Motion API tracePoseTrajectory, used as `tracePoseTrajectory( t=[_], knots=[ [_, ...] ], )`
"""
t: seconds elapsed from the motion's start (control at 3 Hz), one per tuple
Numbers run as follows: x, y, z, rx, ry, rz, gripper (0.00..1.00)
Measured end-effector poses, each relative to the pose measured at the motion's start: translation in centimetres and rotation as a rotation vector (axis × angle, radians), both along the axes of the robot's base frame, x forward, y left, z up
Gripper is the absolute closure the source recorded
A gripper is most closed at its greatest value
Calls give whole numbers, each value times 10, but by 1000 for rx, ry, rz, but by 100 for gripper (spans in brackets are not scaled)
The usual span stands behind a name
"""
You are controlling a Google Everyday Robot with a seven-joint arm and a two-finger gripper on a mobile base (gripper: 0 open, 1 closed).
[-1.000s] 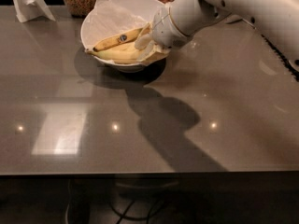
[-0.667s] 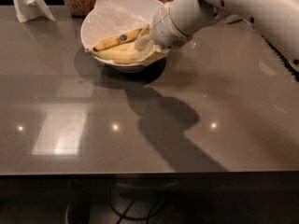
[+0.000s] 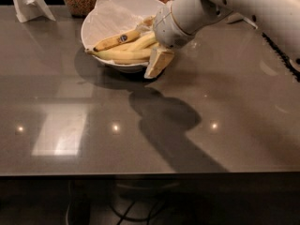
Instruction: Pick banana from white bowl
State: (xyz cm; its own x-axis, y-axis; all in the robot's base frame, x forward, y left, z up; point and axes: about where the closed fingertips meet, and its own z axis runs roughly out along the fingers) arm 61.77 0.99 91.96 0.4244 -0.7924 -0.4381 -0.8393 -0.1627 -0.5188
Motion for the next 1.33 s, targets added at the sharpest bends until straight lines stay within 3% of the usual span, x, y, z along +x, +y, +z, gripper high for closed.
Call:
tracePoseTrajectory(
  t=[0.33, 1.0, 1.33],
  knots=[
    [3, -7, 0, -16, -6, -12, 32],
    [8, -19, -2, -56, -7, -31, 35],
    [9, -19, -3, -62, -6, -33, 54]
  ],
)
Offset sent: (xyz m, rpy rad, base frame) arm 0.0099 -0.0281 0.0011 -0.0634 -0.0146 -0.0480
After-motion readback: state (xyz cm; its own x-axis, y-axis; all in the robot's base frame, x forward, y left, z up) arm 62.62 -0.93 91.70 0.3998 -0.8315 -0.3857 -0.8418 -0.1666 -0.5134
